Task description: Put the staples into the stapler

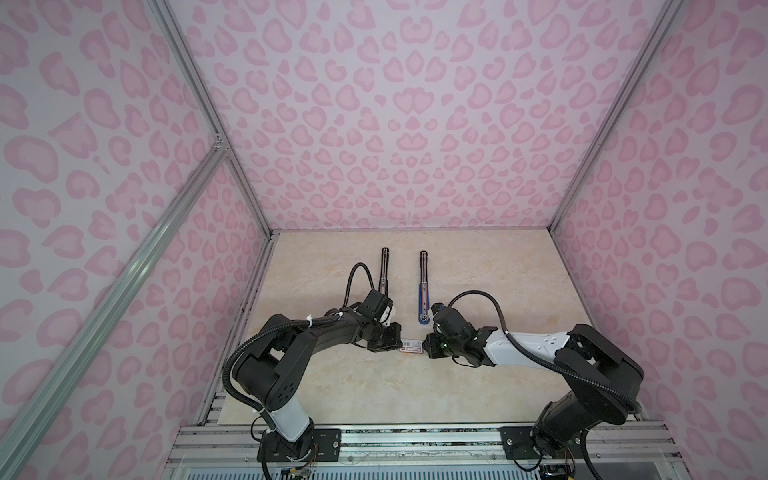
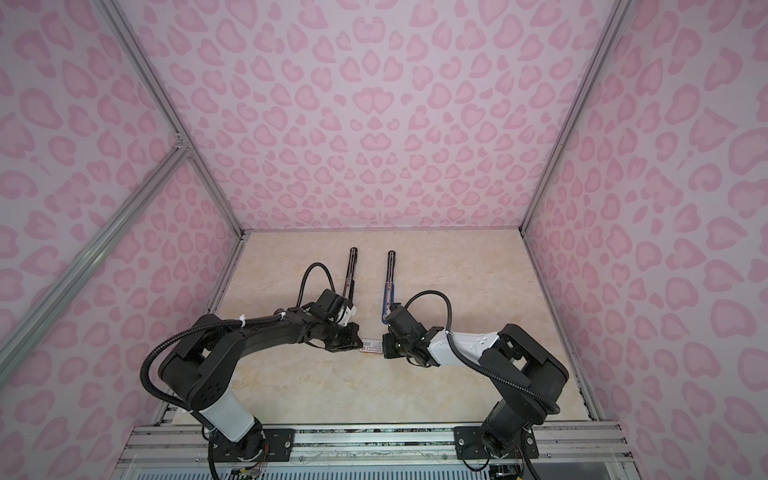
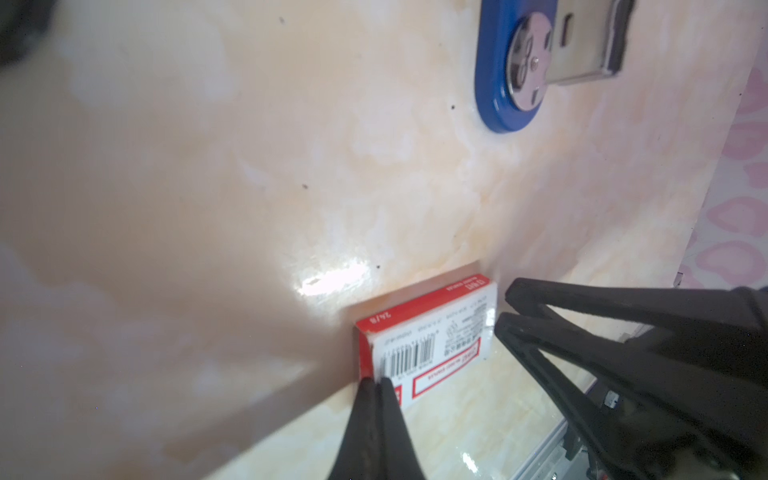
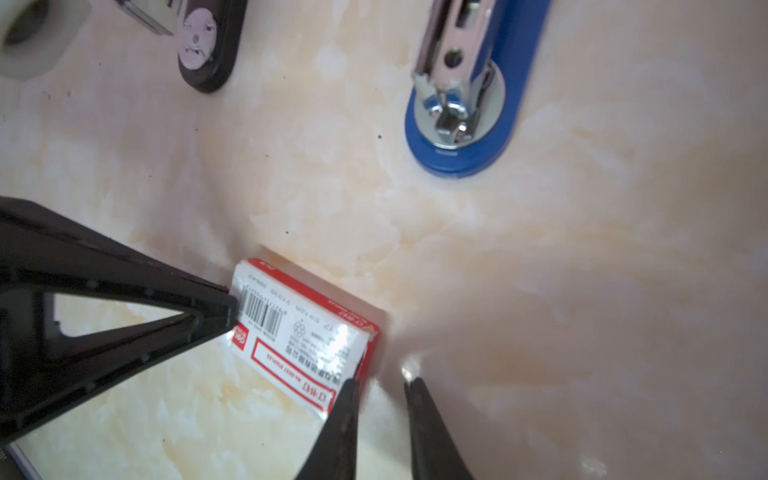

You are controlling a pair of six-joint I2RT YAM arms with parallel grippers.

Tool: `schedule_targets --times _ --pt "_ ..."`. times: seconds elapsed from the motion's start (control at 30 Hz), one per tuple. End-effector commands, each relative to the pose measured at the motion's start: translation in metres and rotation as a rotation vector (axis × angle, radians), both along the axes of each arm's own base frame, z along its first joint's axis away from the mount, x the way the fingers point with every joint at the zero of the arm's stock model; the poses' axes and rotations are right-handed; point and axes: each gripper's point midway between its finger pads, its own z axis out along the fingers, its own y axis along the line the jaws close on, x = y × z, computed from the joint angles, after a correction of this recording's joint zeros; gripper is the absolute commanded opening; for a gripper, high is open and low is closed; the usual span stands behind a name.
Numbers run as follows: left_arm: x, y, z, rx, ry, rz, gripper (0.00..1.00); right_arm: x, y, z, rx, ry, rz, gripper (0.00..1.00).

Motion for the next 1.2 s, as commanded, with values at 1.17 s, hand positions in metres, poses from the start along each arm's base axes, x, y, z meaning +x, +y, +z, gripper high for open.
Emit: schedule_targets --times 1.17 --pt "0.002 -0.001 0.006 -0.018 -0.016 0.004 0.03 -0.005 -0.013 -0.006 -0.057 0.000 -0.012 0.20"
